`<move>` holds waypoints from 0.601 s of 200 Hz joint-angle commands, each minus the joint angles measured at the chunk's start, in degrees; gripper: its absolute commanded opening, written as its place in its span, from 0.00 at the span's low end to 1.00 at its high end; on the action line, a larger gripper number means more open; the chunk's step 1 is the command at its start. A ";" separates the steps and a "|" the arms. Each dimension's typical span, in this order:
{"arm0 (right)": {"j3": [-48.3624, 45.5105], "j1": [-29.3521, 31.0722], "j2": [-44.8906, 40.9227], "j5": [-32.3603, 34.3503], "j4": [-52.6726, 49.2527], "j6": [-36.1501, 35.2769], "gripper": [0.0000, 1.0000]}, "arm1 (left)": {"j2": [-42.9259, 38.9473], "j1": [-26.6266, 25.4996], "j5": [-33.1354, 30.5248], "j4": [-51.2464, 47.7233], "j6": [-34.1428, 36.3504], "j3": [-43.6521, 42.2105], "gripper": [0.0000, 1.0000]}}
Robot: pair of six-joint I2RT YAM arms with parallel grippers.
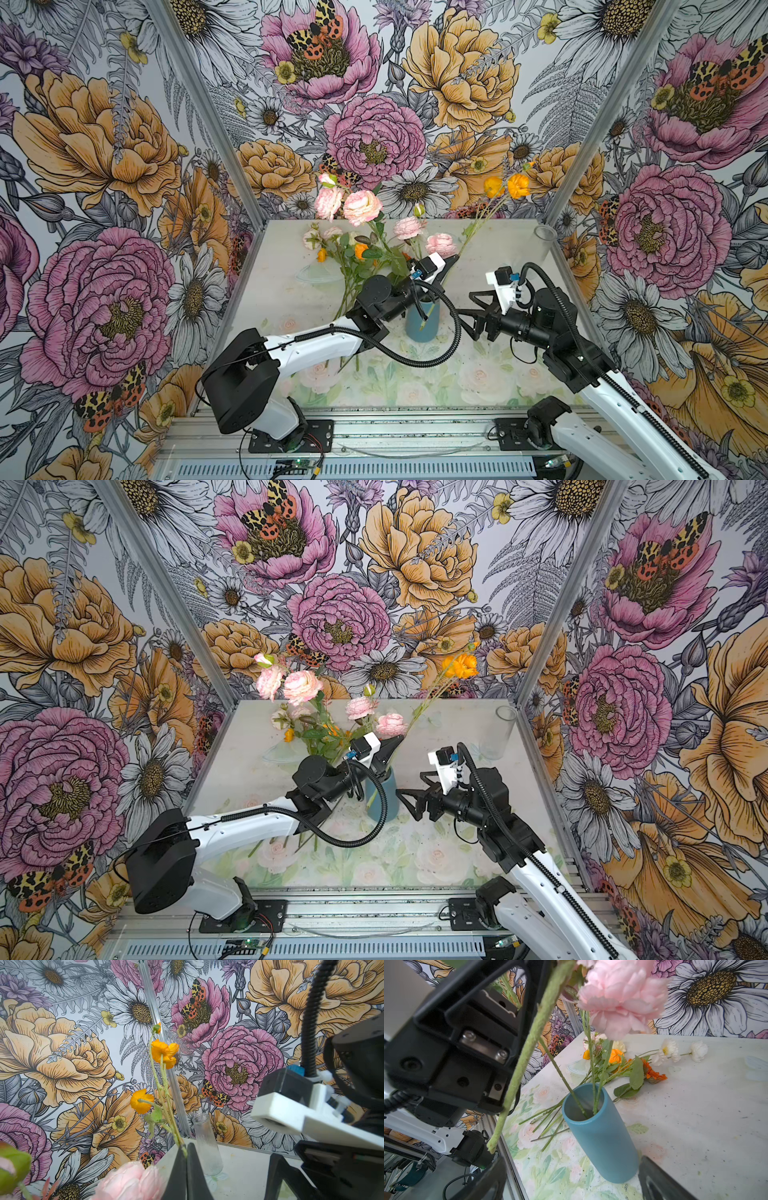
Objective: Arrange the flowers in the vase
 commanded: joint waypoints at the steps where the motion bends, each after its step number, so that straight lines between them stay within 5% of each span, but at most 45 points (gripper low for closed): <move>1: 6.81 -0.48 1.20 0.58 5.11 1.67 0.99 | -2.54 -0.74 1.20 -0.25 0.02 -1.06 0.00; 120: 8.05 -7.98 12.46 -13.14 34.75 29.56 0.70 | -5.98 -3.04 -1.62 -1.98 2.91 -2.73 0.00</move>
